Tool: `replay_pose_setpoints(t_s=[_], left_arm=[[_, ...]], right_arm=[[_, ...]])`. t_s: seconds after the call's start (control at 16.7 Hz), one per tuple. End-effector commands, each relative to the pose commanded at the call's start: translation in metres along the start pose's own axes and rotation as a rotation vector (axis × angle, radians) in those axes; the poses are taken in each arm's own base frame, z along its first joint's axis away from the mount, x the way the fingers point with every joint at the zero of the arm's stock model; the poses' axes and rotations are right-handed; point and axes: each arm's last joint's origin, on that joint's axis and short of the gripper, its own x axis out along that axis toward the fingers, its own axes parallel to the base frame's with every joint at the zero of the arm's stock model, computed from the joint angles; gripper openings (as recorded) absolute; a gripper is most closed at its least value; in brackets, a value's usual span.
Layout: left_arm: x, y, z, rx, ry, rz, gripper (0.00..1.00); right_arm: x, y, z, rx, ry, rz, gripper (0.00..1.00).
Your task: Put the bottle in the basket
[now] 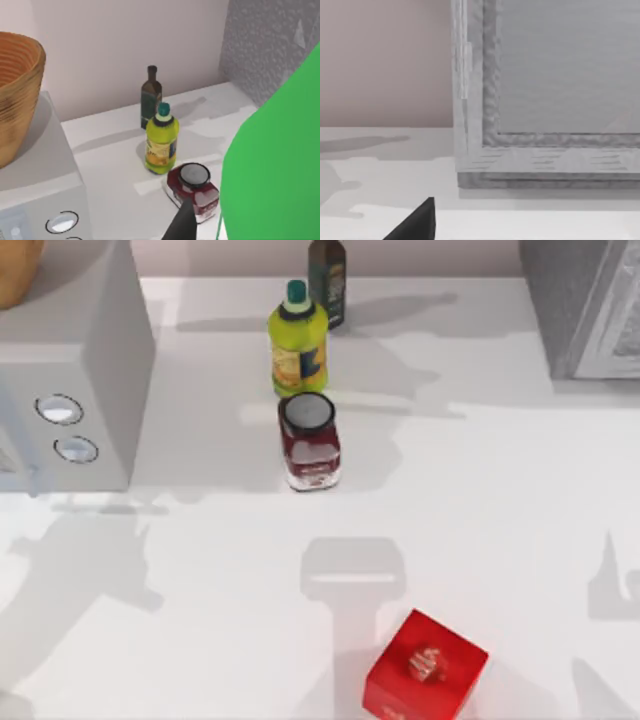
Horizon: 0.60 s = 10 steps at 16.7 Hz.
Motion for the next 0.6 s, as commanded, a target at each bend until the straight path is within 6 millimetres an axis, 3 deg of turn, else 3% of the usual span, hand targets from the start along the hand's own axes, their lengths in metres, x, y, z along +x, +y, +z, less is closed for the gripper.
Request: replay_pose_setpoints(t_s=[0.18,0.3,0.42,0.6], left_arm=[[0.047,0.0,0.06,-0.046,-0.047,0.105,0.0],[0.086,0.015,0.093,-0.064,-0.071,0.18,0.0],[0.129,0.042,0.118,-0.076,-0.081,0.255,0.0],[0.187,0.099,0.134,-0.089,-0.07,0.36,0.0]], right_arm=[[0.0,0.0,0.0,0.0,0.0,0.0,1.0],[0.0,0.0,0.0,0.0,0.0,0.0,1.0],[0.0,0.0,0.0,0.0,0.0,0.0,1.0],[0.0,0.0,0.0,0.0,0.0,0.0,1.0]])
